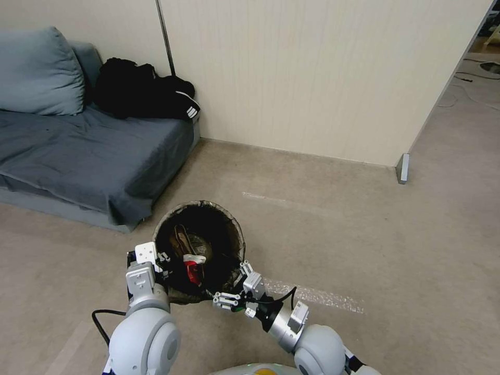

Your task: Pick up the trash bin, then pick up the garbage from the floor and place it into the trash bin.

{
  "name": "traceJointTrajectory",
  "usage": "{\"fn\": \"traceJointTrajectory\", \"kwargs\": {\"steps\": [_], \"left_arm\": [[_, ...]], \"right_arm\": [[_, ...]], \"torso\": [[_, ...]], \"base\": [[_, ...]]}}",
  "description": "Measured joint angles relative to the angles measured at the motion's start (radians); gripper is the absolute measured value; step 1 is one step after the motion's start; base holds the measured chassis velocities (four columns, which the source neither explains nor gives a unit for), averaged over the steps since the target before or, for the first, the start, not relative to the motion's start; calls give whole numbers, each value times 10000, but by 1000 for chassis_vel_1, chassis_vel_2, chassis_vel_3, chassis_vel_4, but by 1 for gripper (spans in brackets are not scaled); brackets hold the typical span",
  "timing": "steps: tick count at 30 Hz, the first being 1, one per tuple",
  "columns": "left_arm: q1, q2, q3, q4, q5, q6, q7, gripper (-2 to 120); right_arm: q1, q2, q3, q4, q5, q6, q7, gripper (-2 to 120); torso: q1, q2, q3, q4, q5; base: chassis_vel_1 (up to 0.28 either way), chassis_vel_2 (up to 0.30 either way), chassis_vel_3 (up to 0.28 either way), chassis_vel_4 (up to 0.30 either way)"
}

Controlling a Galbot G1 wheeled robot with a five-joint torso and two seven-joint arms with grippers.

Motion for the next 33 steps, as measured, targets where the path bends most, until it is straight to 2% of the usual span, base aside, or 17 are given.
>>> {"fn": "traceJointTrajectory", "kwargs": {"steps": [6, 9, 10, 13, 14, 17, 21, 26, 33], "left_arm": [[22, 72, 0, 59, 6, -35, 44, 0], [12, 150, -5, 137, 7, -42, 49, 0], [12, 150, -5, 137, 7, -42, 49, 0], [-16, 256, -76, 197, 0, -47, 49, 0], [-16, 256, -76, 197, 0, -47, 49, 0], [-21, 322, -141, 230, -10, -54, 49, 0], [-36, 319, -176, 271, -10, -71, 49, 0], [-48, 246, -202, 366, 11, -133, 54, 0], [-96, 231, -245, 389, 0, -152, 62, 0]], "right_arm": [[69, 214, 348, 996, -765, 325, 291, 100], [139, 383, 709, 2324, -1165, 345, 699, 100], [139, 383, 709, 2324, -1165, 345, 699, 100], [-128, 607, 1197, 3573, -1287, 180, 1280, 100], [-128, 607, 1197, 3573, -1287, 180, 1280, 100], [-824, 865, 2122, 4184, -1736, 250, 1625, 100], [-1356, 1007, 2725, 4272, -1995, 409, 1872, 100], [-2470, 1437, 3795, 3745, -2370, 1164, 2382, 100], [-2979, 1885, 4143, 2815, -2458, 1725, 2835, 100]], "torso": [[-1, 0, 0, 0, -1], [0, 0, 0, 1, -2], [0, 0, 0, 1, -2], [0, 0, 0, 1, -1], [0, 0, 0, 1, -1], [0, 0, 0, 0, -1], [0, -1, 0, -2, -1], [0, 0, 0, -1, 0], [0, 0, 0, 0, -1]], "base": [[0, 0, 0, 0], [0, 0, 0, 0], [0, 0, 0, 0], [0, 0, 0, 0], [0, 0, 0, 0], [0, 0, 0, 0], [0, 0, 0, 0], [0, 0, 0, 0], [0, 0, 0, 0]]}}
